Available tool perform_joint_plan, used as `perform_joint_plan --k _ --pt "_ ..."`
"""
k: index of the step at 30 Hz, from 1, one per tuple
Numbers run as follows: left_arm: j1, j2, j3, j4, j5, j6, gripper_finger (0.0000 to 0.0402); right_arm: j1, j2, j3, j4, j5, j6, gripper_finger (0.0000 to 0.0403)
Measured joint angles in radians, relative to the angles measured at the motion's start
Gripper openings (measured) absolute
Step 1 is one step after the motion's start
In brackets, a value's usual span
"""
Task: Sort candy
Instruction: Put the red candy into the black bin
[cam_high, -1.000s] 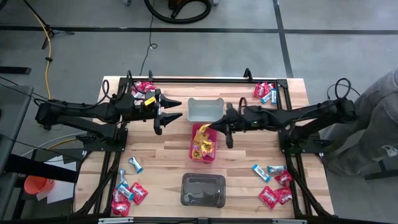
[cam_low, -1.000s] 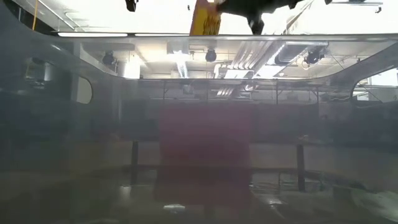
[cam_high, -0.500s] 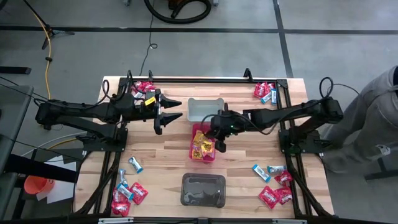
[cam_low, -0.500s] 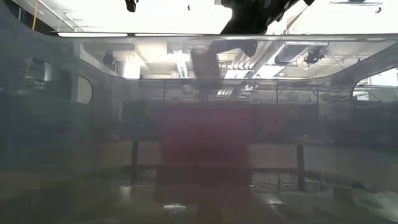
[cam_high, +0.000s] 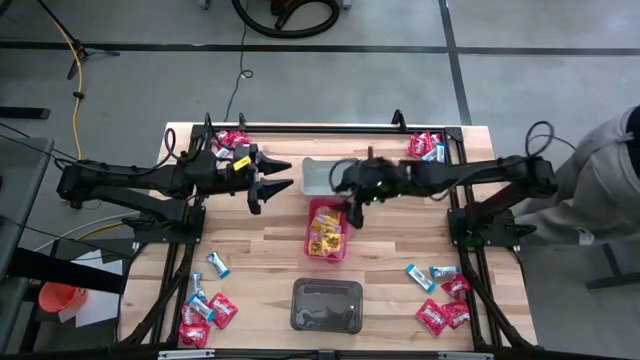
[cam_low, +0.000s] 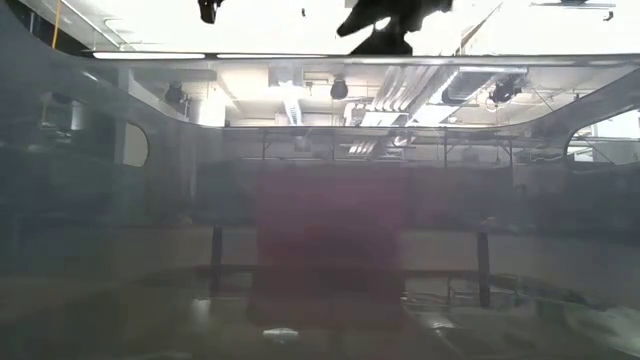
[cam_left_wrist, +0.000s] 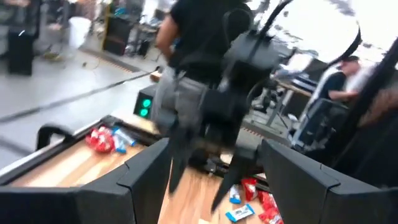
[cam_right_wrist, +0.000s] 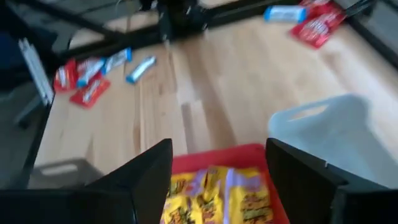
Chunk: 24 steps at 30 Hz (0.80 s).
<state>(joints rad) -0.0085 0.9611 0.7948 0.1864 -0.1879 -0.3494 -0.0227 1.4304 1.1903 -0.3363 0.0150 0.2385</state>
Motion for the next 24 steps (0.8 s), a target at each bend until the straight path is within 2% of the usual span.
perform_joint_plan --k 3,6,10,13,17,24 --pt "0.009 0.009 0.028 -0.133 -0.060 -0.043 0.0236 -0.025 -0.064 0.022 -0.049 0.047 -0.003 0.0256" --pt "0.055 0.026 0.109 -0.405 -0.125 -0.120 0.0236 -0.048 -0.134 0.025 -0.115 0.128 -0.003 0.0256" --pt "0.168 0.064 0.181 -0.754 -0.238 -0.250 0.0236 -0.073 -0.196 0.025 -0.197 0.242 -0.003 0.0256" --pt "0.293 0.094 0.180 -0.899 -0.233 -0.275 0.0236 -0.092 -0.218 0.025 -0.224 0.266 -0.003 0.0256" --pt "0.457 0.178 0.180 -0.994 -0.197 -0.243 0.0236 -0.111 -0.221 0.024 -0.251 0.266 0.023 0.0256" --pt "0.672 0.370 0.180 -0.965 -0.152 -0.221 0.0236 -0.115 -0.213 0.023 -0.307 0.266 0.075 0.0256"
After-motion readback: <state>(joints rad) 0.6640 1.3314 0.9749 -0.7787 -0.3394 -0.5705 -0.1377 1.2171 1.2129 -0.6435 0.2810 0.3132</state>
